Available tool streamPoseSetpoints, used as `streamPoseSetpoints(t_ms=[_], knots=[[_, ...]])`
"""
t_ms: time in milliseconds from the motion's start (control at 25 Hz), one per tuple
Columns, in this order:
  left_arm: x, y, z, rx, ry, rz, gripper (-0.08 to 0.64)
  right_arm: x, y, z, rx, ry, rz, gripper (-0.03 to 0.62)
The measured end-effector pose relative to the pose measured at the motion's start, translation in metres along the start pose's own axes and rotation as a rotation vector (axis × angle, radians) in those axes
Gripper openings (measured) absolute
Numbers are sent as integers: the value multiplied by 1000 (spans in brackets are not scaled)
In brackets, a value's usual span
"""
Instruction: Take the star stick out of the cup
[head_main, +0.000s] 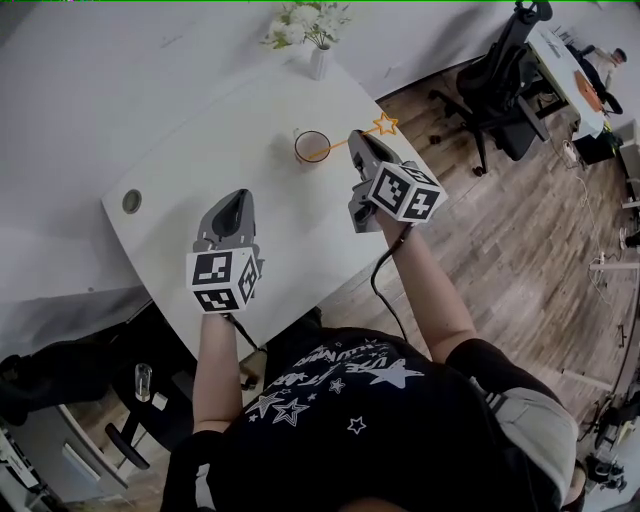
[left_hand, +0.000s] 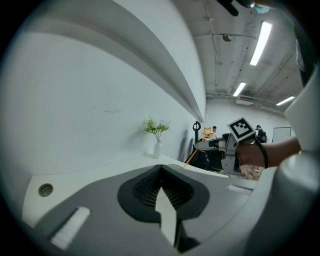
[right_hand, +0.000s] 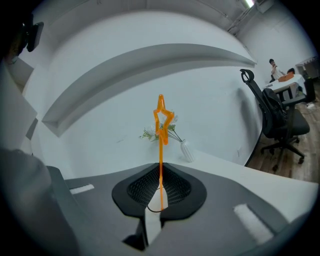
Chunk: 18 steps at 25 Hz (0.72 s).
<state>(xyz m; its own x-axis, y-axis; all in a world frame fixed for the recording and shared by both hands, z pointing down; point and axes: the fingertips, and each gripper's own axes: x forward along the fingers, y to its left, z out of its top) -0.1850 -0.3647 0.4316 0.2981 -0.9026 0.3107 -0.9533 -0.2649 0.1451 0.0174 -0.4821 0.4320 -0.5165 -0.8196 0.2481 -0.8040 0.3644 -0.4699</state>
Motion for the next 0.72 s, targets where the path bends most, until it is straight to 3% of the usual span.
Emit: streamPoseSetpoints(t_ms=[320,720], knots=[[-27,-30,14,57,-35,15,3,-40,16,28,-22,-61,66,31],[-65,-71,9,42,-52,52,3,-97,26,40,-24,-109,141,31]])
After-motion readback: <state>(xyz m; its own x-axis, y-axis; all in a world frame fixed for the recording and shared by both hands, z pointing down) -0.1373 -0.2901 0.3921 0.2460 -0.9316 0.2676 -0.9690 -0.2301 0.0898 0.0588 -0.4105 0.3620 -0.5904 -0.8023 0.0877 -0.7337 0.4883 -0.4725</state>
